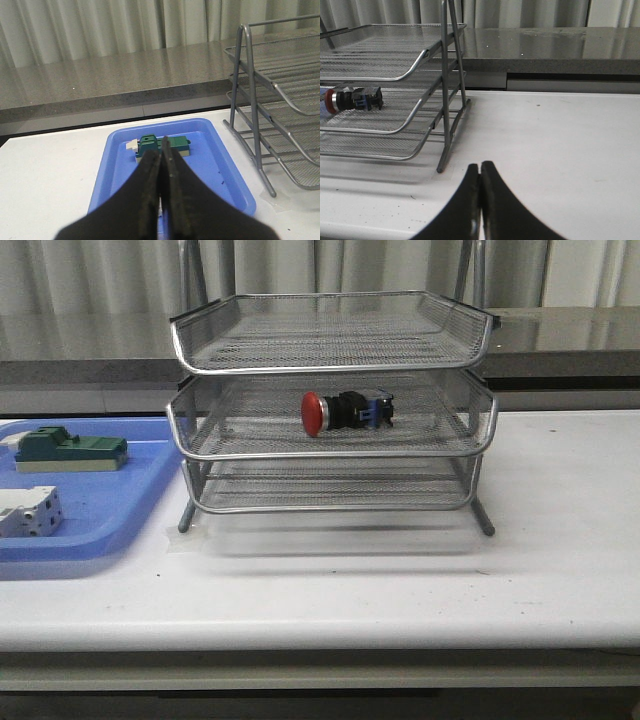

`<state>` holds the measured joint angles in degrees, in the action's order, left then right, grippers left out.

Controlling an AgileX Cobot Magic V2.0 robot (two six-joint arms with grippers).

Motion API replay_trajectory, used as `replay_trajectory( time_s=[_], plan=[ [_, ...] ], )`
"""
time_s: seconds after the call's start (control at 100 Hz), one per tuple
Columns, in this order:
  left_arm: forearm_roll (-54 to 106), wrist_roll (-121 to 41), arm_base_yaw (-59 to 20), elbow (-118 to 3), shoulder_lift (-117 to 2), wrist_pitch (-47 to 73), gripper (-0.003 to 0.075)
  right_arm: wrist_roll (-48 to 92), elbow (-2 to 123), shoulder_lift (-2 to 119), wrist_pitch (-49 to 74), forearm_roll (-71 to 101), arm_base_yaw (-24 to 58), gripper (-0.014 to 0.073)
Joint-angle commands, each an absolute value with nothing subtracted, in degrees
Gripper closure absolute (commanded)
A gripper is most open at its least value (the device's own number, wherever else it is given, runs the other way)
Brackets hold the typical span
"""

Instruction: Place button on rack with both arms

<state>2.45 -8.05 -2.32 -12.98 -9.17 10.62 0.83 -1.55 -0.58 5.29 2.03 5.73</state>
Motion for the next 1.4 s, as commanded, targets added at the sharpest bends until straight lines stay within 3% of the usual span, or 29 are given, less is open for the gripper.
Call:
replay_trajectory(
  time_s=[0.0,0.79,1.39],
  plan=[
    [3.03,-7.31,-2.15,-14.56,-9.86,5.91,0.074,0.82,-0.6,-1.77,0.35,1.71,5.35,0.0654],
    [2.12,-7.31,-2.15,-14.43,-9.86,5.91,0.074,0.82,-0.6,-1.77,0.35,1.71,5.35,0.0654],
    [1.06,-1.64,-2.15,-0.91,2.11,4.17,0.074,0.82,-0.6,-1.77,0.35,1.71,5.35,0.0654]
  ],
)
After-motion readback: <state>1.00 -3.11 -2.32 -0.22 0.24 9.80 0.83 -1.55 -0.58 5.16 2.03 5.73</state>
